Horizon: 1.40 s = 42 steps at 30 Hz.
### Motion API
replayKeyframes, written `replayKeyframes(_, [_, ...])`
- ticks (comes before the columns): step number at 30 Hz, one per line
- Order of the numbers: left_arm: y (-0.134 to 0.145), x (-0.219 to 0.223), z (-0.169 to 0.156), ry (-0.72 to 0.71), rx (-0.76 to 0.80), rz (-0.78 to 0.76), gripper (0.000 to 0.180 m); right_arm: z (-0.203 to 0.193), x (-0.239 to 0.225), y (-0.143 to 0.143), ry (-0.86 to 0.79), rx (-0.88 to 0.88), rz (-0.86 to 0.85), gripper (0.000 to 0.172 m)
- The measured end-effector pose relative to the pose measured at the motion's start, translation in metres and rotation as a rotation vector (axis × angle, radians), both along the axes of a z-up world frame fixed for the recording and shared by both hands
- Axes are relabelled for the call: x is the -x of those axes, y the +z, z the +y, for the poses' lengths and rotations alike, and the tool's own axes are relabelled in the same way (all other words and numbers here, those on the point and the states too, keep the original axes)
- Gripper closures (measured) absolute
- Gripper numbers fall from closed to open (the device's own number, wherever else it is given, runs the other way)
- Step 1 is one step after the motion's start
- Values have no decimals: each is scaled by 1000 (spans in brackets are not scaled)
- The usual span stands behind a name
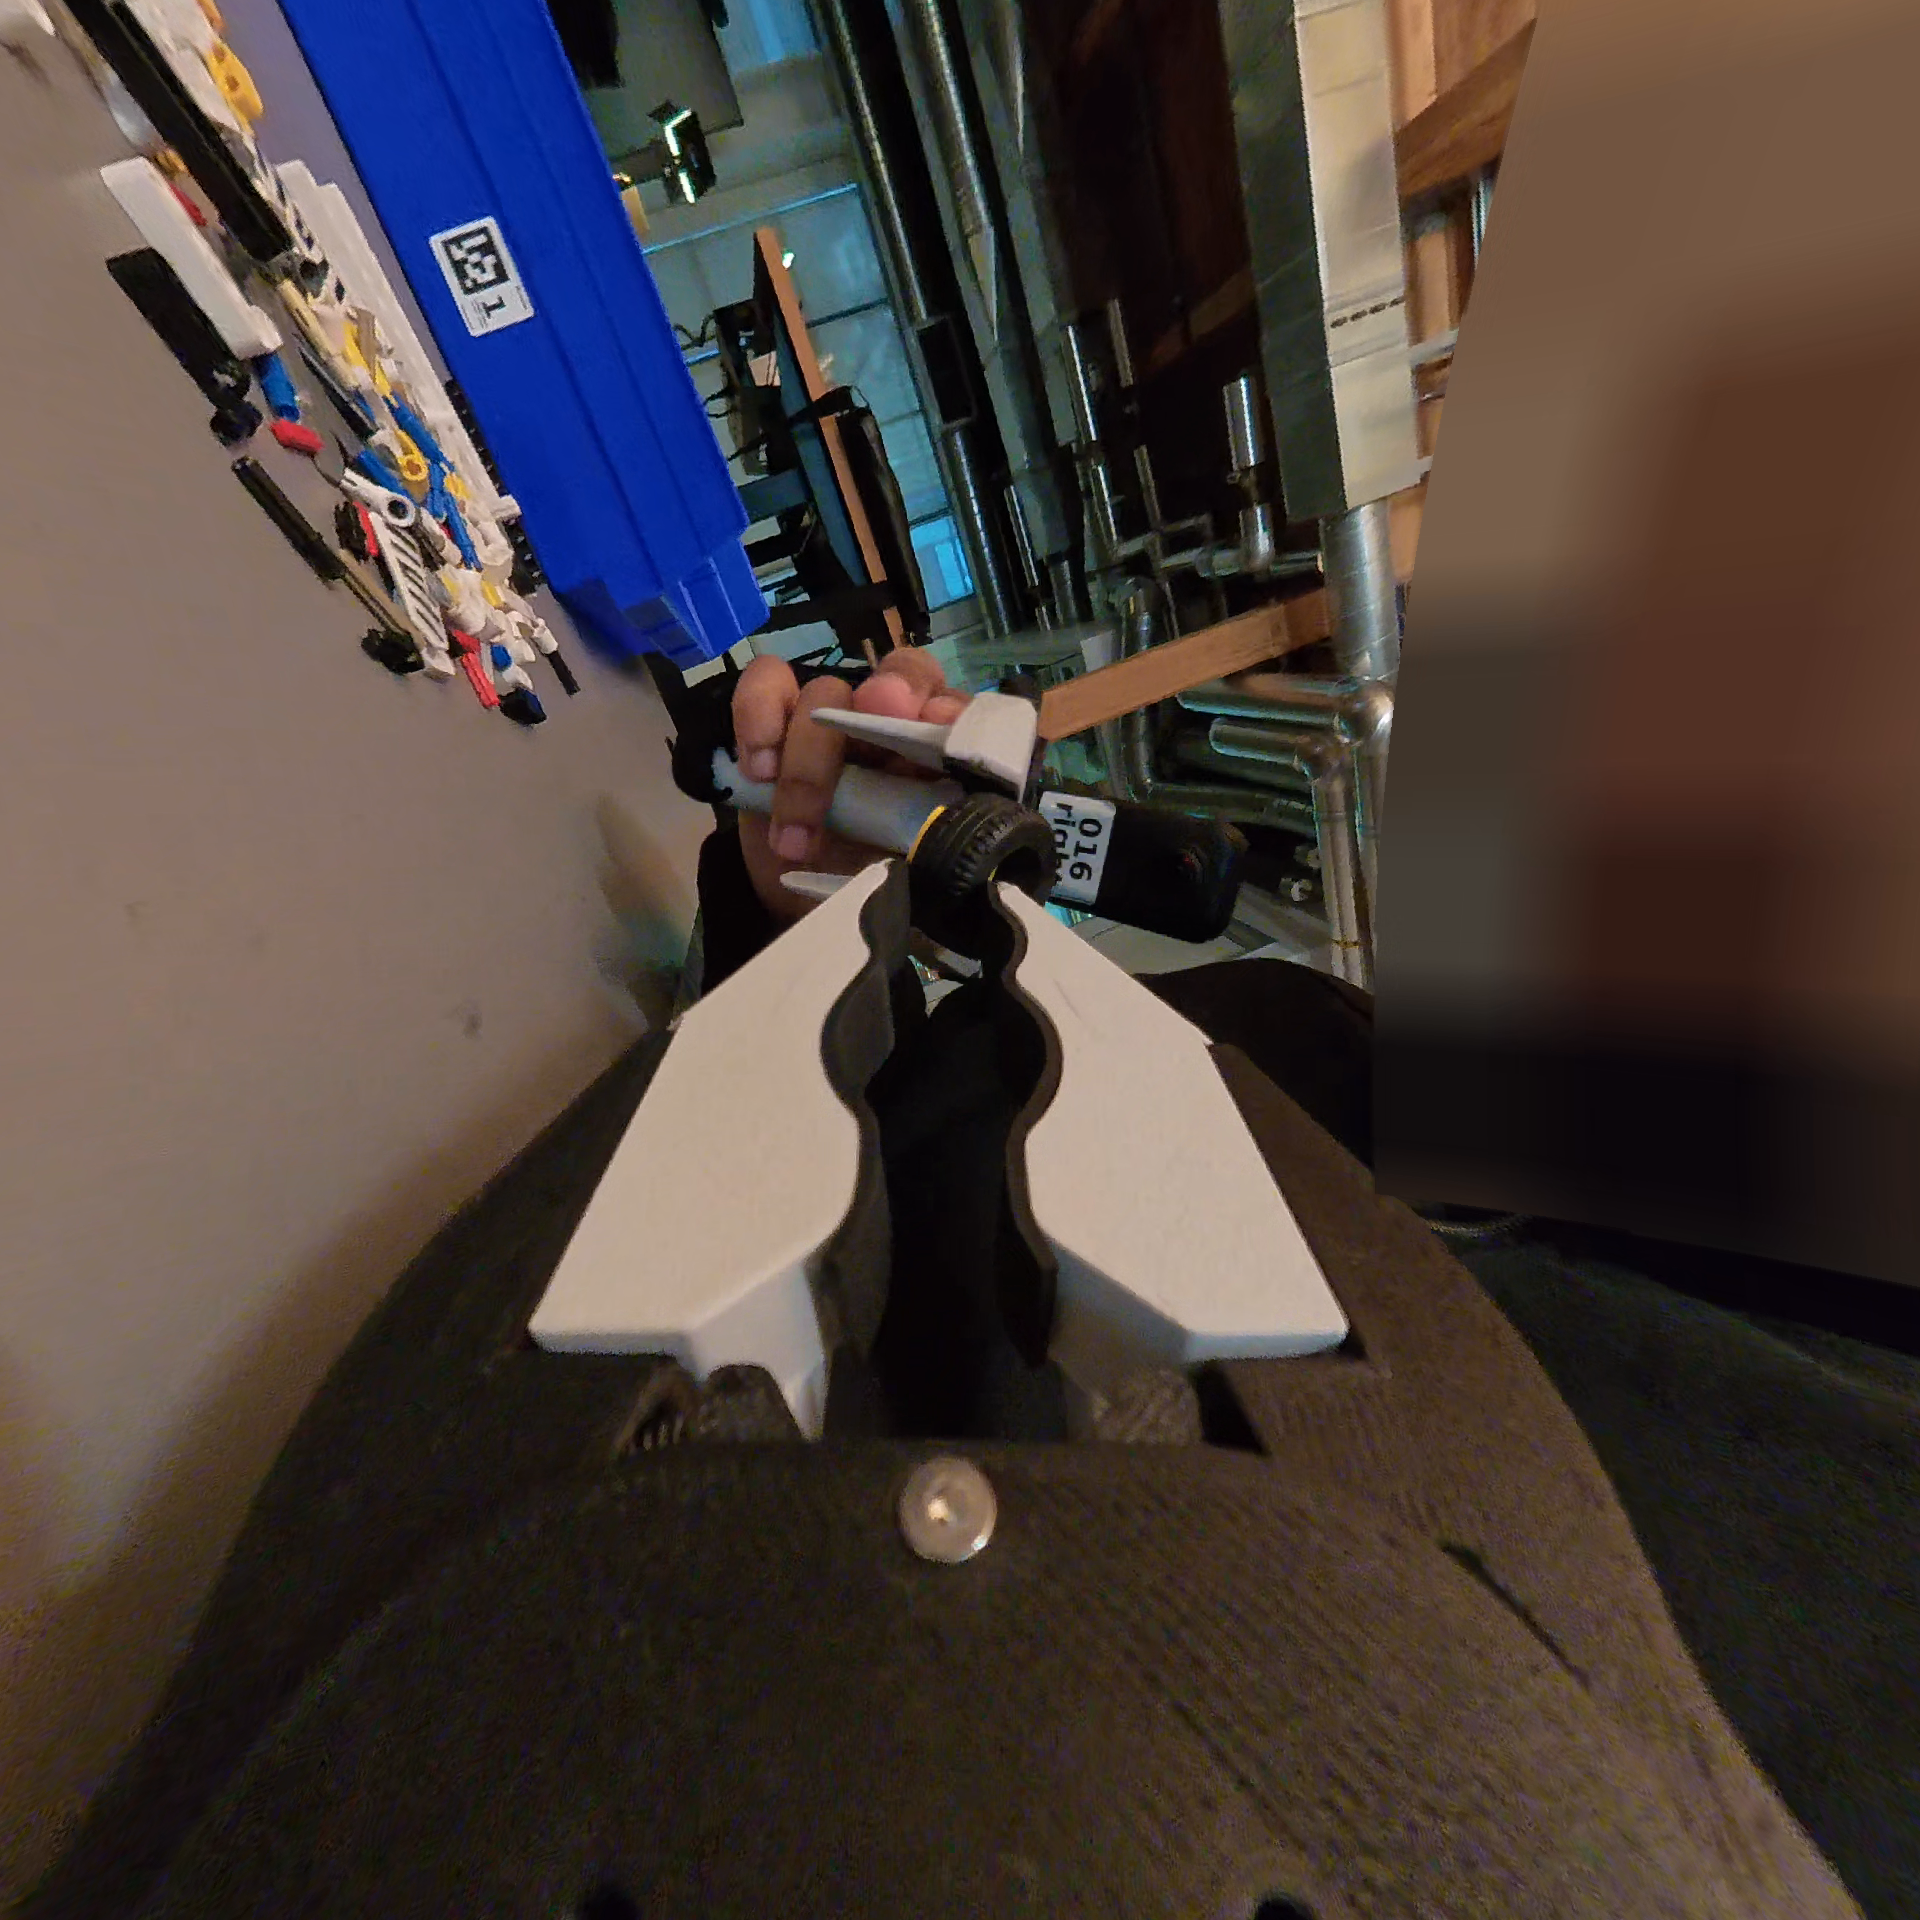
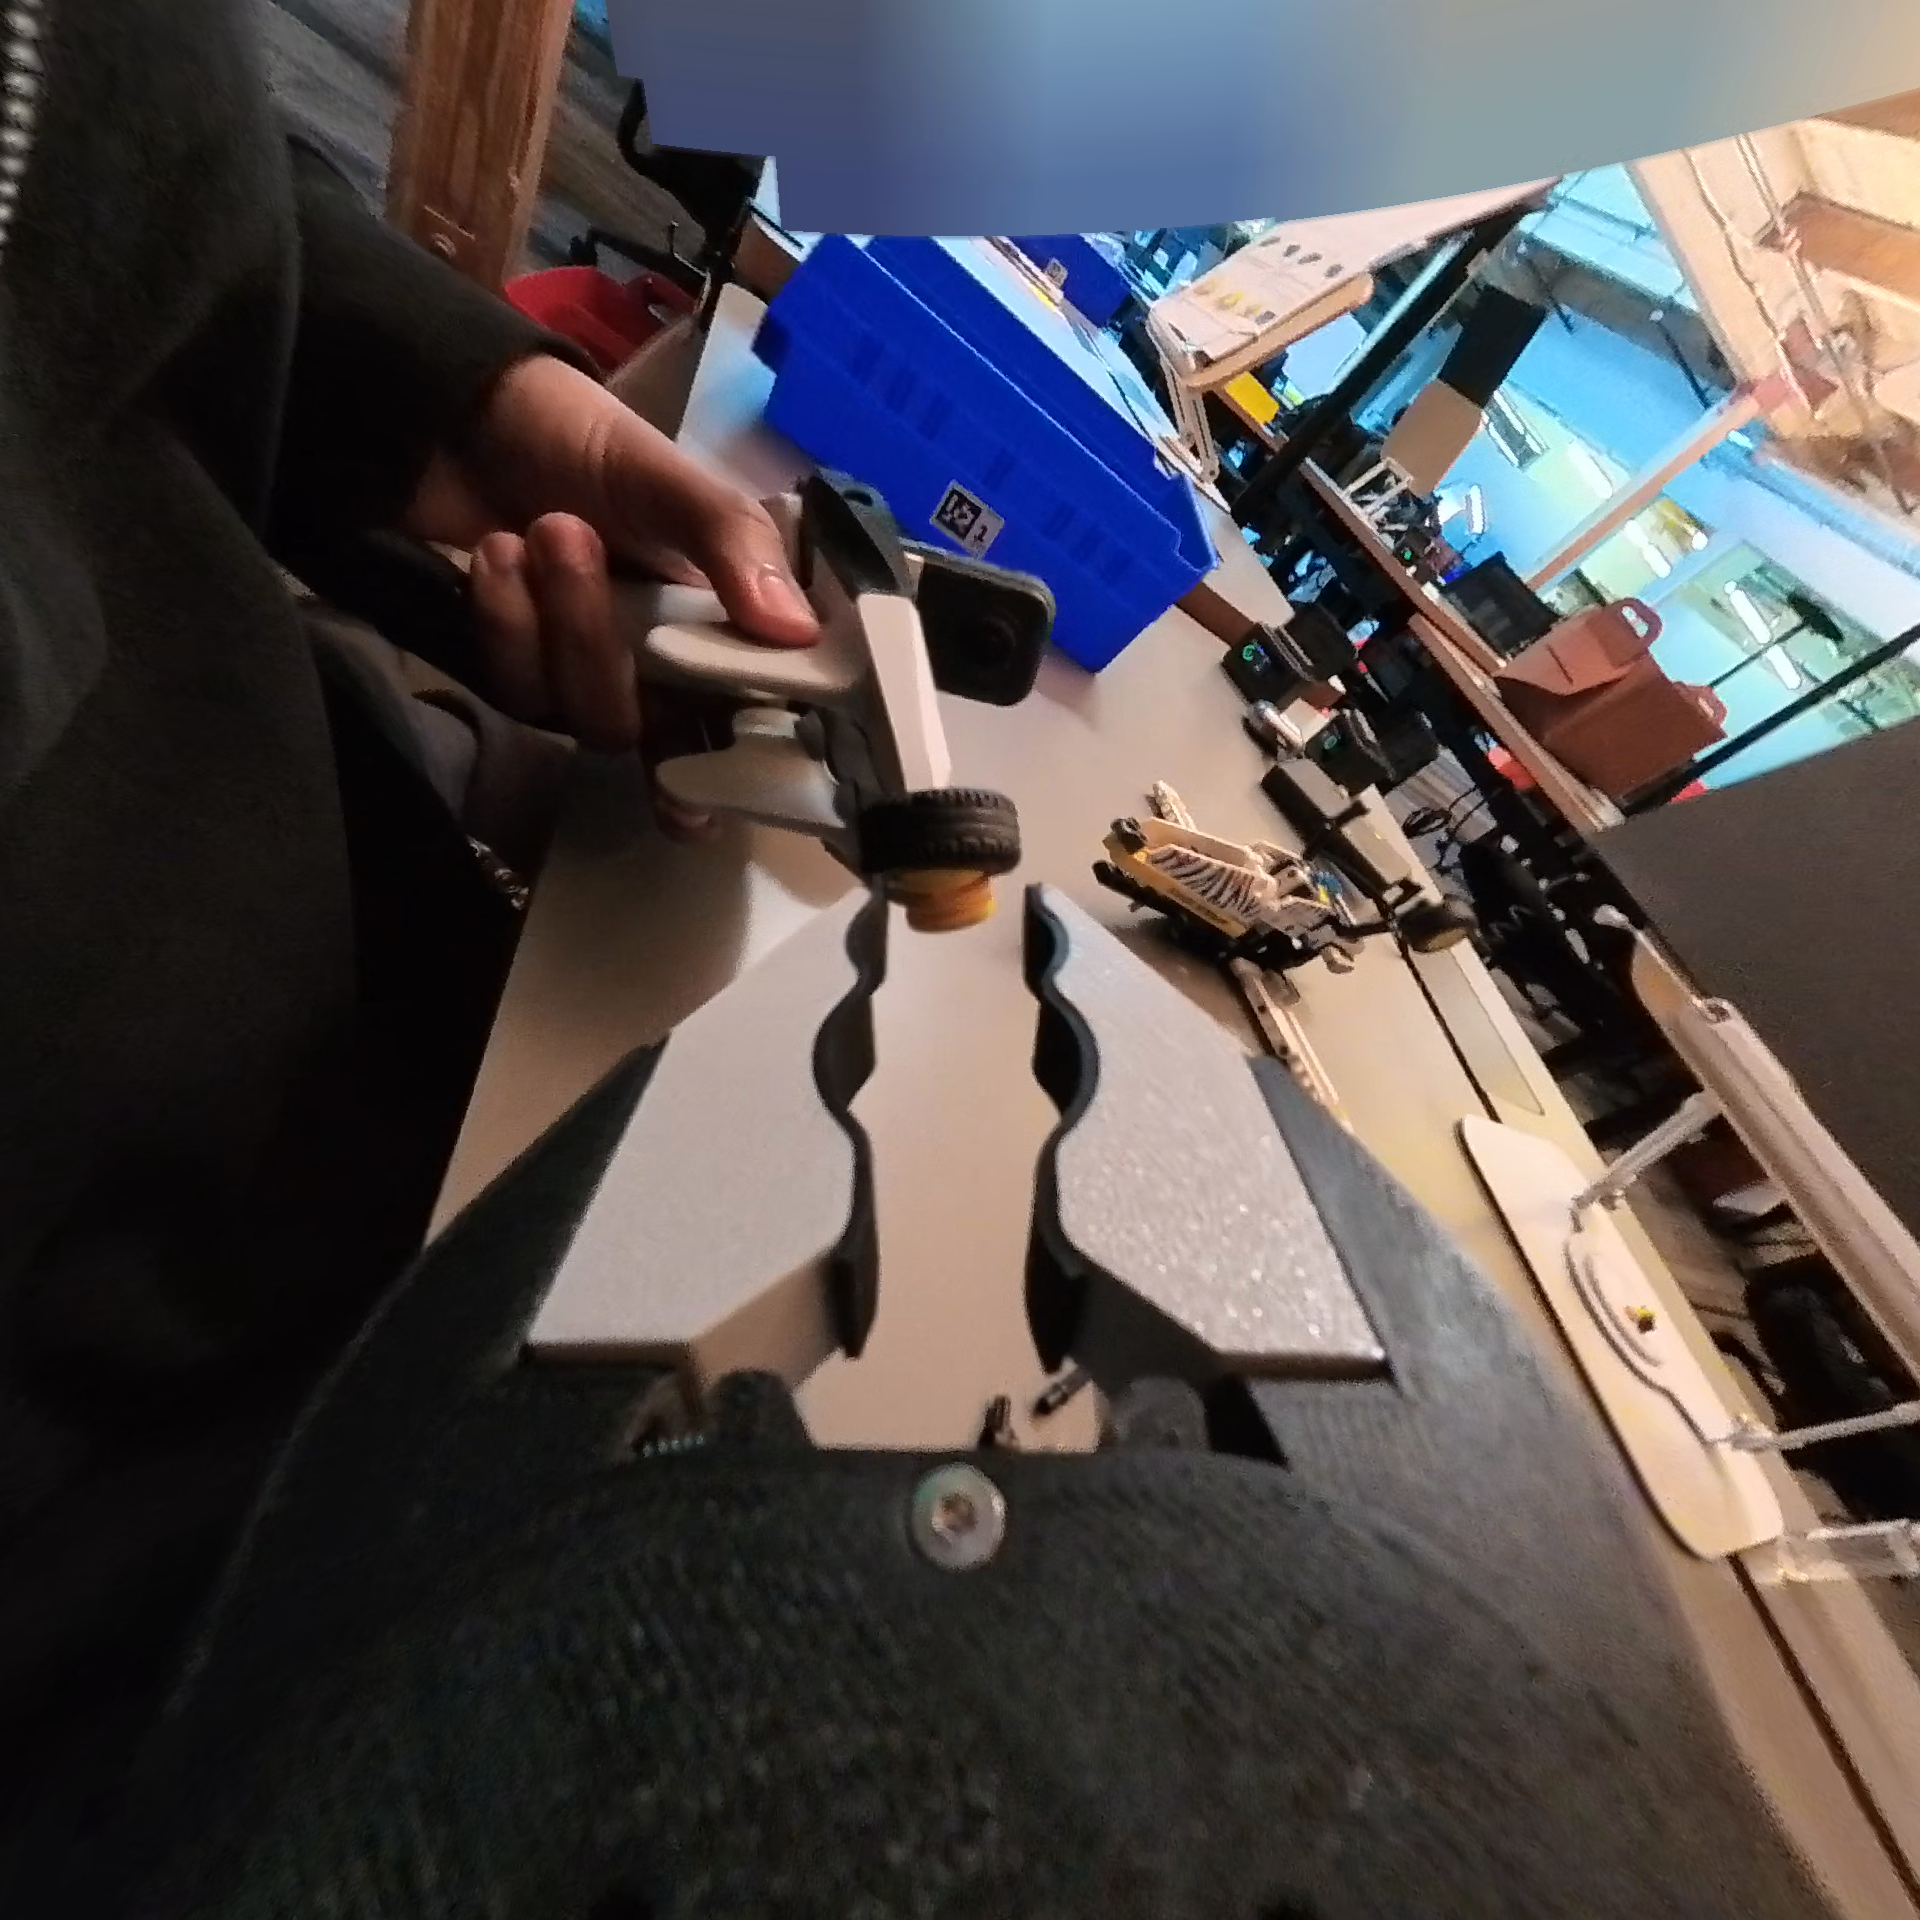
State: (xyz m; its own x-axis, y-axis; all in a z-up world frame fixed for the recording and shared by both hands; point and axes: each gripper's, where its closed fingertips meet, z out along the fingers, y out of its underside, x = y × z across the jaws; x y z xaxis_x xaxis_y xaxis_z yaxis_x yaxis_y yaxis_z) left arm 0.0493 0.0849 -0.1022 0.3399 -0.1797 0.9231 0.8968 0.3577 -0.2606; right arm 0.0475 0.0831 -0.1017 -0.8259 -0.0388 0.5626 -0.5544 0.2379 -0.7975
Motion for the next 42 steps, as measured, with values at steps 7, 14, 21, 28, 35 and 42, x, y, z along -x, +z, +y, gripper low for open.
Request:
replayKeyframes(7, [-1, -3, 4, -28, -5, -1, 170, -1, -2, -4, -5, 4, 1, 156])
replayKeyframes(14, [-3, 7, 5, 87, 147, 105, 143, 5, 8, -21, -85, -93, -105, 156])
replayKeyframes(21, [-27, 13, 11, 191, 604, 330, 149, 0, 12, -34, -134, -181, -199, 156])
replayKeyframes(28, [-13, 7, 9, 132, 329, 209, 153, 1, 3, -17, -44, -59, -314, 156])
replayKeyframes(35, [5, -1, 10, 24, 8, 75, 153, 6, -4, 1, 41, 58, -477, 157])
replayKeyframes(42, [-2, 9, 6, 142, 257, 217, 154, 5, 5, -5, -40, 20, -514, 157])
